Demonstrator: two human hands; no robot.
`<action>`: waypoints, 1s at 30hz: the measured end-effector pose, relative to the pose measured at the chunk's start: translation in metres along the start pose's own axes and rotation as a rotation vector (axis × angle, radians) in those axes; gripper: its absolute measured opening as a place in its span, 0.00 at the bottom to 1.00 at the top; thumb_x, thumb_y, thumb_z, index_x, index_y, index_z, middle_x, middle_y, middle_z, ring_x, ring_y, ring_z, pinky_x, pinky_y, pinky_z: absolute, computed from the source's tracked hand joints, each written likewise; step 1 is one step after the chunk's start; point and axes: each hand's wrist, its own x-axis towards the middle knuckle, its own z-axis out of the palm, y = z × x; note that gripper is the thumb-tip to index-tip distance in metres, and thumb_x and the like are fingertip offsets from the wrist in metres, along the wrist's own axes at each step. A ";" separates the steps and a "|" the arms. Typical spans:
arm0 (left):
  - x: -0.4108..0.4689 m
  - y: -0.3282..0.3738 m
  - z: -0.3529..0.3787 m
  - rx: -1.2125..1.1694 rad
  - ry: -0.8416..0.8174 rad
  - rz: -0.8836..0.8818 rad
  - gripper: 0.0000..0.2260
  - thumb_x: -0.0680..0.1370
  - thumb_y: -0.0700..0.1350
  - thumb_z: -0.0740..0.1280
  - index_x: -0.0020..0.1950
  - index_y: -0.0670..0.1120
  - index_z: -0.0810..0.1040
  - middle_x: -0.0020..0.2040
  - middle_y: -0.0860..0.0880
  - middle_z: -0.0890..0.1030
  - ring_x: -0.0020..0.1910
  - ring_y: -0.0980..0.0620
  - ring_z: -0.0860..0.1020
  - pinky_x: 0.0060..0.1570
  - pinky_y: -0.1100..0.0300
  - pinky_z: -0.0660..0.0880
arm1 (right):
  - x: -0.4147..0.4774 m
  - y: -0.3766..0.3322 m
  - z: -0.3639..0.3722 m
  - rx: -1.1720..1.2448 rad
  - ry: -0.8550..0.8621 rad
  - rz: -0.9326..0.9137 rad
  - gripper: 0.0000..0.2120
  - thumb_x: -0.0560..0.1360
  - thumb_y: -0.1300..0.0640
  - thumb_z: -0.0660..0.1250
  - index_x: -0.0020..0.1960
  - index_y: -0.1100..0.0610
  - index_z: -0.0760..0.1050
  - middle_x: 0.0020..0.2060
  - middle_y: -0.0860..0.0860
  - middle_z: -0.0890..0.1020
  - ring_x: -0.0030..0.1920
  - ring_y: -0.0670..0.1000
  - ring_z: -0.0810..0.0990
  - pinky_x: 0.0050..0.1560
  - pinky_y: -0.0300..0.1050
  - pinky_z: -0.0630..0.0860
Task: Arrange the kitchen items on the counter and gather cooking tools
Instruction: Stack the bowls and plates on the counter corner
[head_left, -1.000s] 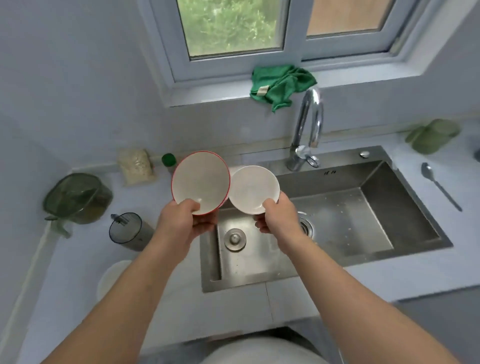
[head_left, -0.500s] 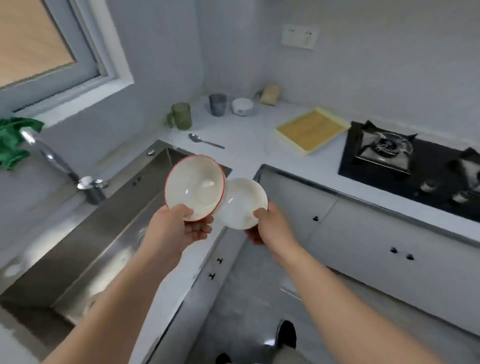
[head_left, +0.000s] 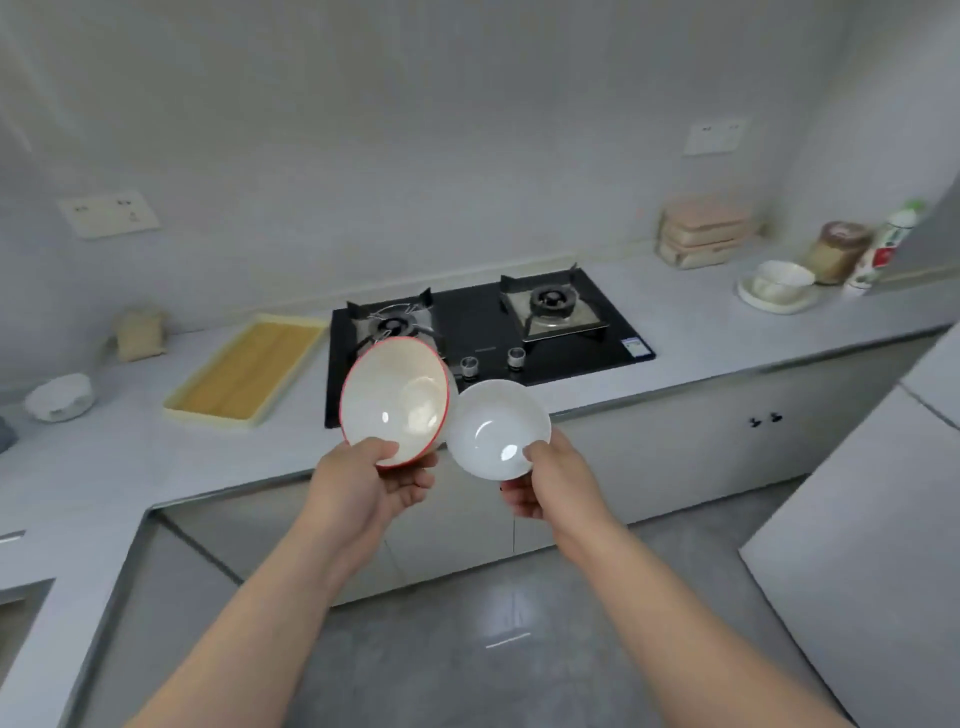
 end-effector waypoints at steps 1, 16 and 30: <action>0.011 -0.004 0.036 0.016 -0.040 -0.011 0.08 0.81 0.34 0.55 0.53 0.37 0.74 0.35 0.39 0.83 0.28 0.48 0.76 0.36 0.55 0.74 | 0.011 -0.007 -0.034 0.028 0.048 -0.007 0.15 0.78 0.61 0.53 0.57 0.48 0.74 0.39 0.57 0.80 0.34 0.54 0.76 0.33 0.45 0.74; 0.141 -0.057 0.353 0.296 -0.430 -0.105 0.10 0.81 0.34 0.55 0.57 0.42 0.72 0.36 0.38 0.83 0.27 0.48 0.78 0.27 0.59 0.77 | 0.132 -0.040 -0.309 0.184 0.511 0.043 0.18 0.78 0.62 0.53 0.63 0.49 0.71 0.39 0.57 0.80 0.33 0.53 0.77 0.31 0.43 0.76; 0.357 -0.045 0.593 0.410 -0.562 -0.091 0.14 0.80 0.34 0.53 0.65 0.40 0.67 0.38 0.36 0.82 0.28 0.46 0.81 0.29 0.58 0.79 | 0.355 -0.123 -0.474 0.142 0.748 0.136 0.22 0.78 0.63 0.50 0.69 0.48 0.66 0.38 0.57 0.82 0.33 0.52 0.80 0.40 0.50 0.82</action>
